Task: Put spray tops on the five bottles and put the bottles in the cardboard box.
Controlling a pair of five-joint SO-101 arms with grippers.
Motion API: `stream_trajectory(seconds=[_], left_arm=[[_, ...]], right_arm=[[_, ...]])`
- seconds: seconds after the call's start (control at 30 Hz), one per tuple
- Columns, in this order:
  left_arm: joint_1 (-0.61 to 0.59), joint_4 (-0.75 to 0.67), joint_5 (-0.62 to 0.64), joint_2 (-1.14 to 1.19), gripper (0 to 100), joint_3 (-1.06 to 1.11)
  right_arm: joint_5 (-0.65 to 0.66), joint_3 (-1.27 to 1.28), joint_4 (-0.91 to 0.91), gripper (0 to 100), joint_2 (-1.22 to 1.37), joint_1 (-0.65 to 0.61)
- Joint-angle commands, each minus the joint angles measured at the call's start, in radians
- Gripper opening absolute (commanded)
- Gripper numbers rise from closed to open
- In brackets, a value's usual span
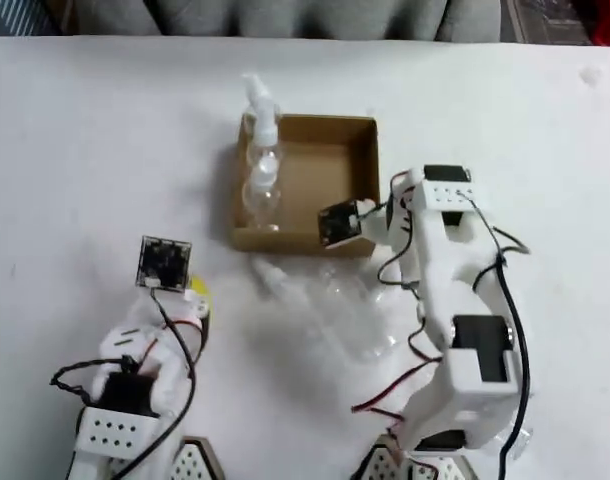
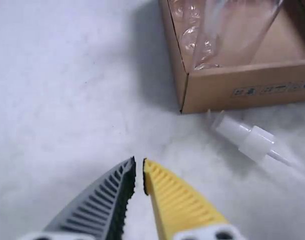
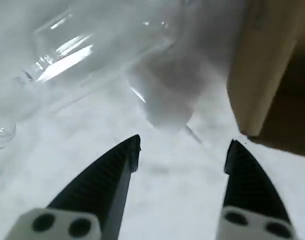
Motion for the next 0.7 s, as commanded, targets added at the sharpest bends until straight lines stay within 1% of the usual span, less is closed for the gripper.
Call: stream_trajectory(seconds=[0.0, 0.27, 0.33, 0.47, 0.53, 0.67], left_arm=[[-0.004, -0.026, 0.002, -0.019, 2, -0.006], [-0.004, -0.026, 0.002, -0.019, 2, -0.006], [-0.004, -0.026, 0.002, -0.019, 2, -0.006], [-0.005, -0.026, 0.002, -0.019, 2, -0.006], [-0.007, -0.026, 0.002, -0.019, 2, -0.006], [-0.008, -0.026, 0.002, -0.019, 2, -0.006]], right_arm=[[0.018, -0.032, -0.039, 24.0, 0.038, -0.013], [0.023, -0.035, -0.041, 23.2, 0.102, -0.038], [0.017, -0.037, -0.041, 18.6, 0.111, -0.041], [0.006, -0.037, -0.077, 0.9, 0.12, -0.033], [-0.058, -0.037, -0.108, 3.4, 0.113, -0.012], [-0.209, -0.078, -0.127, 1.7, 0.091, 0.018]])
